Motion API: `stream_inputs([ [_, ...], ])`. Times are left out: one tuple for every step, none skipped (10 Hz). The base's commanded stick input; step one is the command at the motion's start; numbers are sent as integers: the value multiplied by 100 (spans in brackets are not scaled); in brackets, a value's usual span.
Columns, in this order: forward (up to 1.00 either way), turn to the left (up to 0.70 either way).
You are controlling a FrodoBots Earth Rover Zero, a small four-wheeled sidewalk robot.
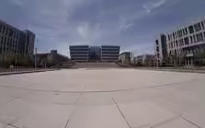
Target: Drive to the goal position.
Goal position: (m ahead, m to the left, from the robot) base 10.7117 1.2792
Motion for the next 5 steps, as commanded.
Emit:
stream_inputs([
  [70,0],
  [70,0],
  [70,0],
  [70,0],
  [70,0],
])
